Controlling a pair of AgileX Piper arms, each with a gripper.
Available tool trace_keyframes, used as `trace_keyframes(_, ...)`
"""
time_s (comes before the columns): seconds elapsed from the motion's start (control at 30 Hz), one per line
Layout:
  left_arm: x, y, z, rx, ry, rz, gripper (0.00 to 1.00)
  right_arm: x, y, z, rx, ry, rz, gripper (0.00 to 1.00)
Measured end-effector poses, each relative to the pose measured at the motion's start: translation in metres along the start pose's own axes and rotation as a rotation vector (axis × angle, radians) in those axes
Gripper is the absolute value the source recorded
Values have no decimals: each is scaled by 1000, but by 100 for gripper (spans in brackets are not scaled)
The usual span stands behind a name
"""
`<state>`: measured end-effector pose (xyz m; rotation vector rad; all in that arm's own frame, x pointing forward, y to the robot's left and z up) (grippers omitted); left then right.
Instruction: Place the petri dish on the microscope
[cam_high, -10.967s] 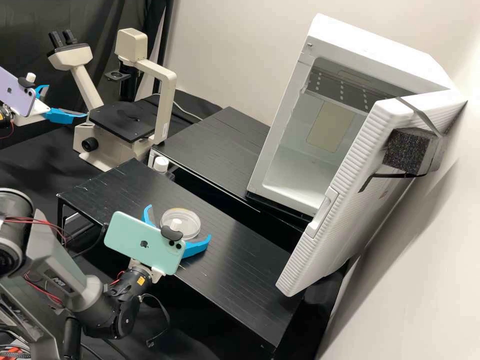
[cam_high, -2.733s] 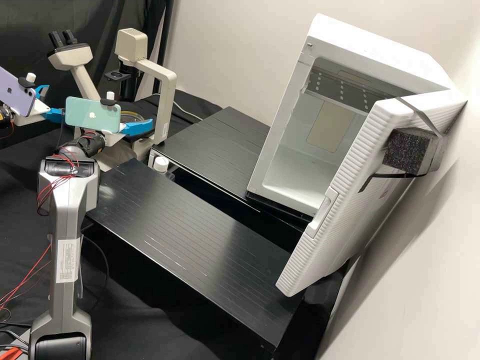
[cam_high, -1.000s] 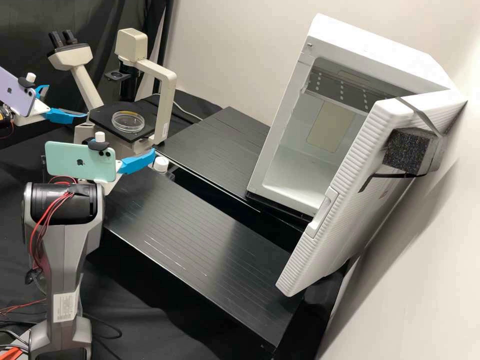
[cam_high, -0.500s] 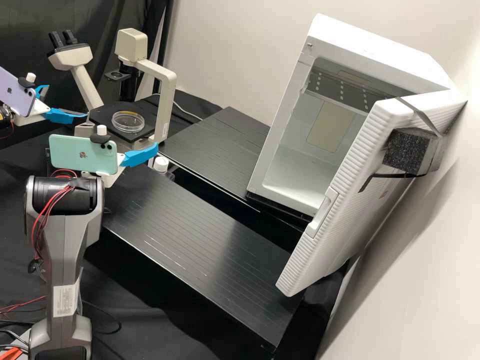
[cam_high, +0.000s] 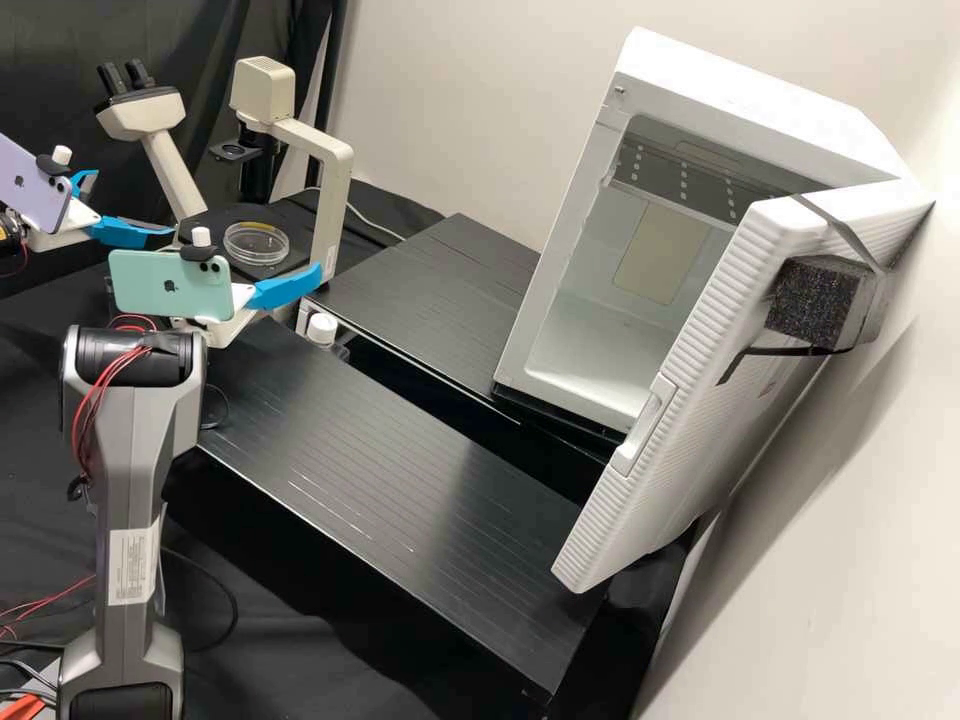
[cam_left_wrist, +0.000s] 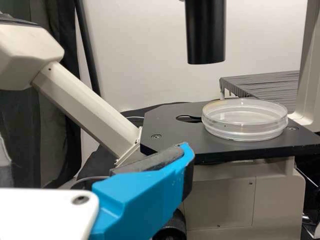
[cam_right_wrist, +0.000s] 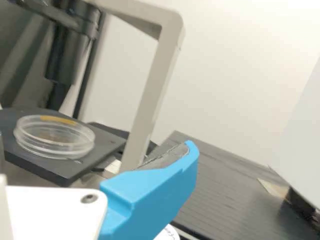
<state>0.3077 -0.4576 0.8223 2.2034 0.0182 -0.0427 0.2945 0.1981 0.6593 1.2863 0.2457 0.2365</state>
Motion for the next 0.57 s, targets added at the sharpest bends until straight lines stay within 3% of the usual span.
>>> trace_keyframes(0.2,0,0,0,0,0,0,100,4,-3,12,6,-36,-7,100)
trace_keyframes(0.33,0,0,0,0,0,0,100,-11,-5,21,45,-26,-43,100)
trace_keyframes(0.57,0,0,0,0,0,0,100,-38,3,35,147,-17,-91,100)
